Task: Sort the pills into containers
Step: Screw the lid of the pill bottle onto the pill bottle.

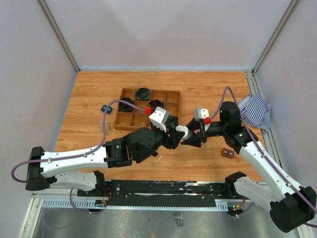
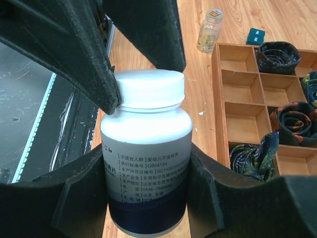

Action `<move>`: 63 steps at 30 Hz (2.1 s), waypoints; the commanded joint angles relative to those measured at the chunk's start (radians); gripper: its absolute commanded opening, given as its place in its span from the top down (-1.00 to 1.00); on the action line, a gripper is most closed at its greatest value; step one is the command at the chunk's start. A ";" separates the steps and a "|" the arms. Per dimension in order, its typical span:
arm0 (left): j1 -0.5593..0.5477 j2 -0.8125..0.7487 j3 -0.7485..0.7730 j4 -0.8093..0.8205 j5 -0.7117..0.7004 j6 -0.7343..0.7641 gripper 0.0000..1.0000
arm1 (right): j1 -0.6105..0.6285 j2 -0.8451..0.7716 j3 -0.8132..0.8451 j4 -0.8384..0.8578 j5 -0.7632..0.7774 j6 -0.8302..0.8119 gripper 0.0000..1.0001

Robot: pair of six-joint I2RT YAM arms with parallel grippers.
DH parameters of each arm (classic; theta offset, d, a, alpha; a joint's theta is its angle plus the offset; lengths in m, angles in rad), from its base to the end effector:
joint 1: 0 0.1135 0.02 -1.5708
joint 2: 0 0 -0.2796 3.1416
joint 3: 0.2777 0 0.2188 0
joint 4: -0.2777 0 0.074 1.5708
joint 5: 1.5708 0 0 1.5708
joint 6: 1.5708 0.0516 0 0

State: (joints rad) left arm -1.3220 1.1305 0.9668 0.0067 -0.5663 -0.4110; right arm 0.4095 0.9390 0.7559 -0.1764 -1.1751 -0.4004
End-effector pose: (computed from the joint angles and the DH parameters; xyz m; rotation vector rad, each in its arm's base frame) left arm 0.0845 -0.2203 0.3729 0.3721 1.7295 -0.7941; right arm 0.1283 0.1076 0.3268 -1.3703 1.2356 1.1212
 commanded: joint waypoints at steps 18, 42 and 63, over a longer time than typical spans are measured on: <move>0.068 -0.087 -0.236 0.335 0.543 0.219 0.32 | -0.007 -0.020 0.013 0.030 -0.035 0.006 0.99; 0.291 -0.224 -0.387 0.550 0.906 0.403 -0.99 | -0.009 -0.034 0.010 0.040 -0.061 0.015 0.99; -0.110 -0.149 -0.265 0.446 -0.183 0.014 -0.86 | -0.018 -0.020 0.014 0.029 -0.047 0.006 0.99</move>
State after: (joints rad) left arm -1.4014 0.9100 0.6186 0.5423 -0.4614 -0.4534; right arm 0.4046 0.9207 0.7544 -0.1612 -1.2263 -0.3931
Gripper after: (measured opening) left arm 0.935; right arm 0.530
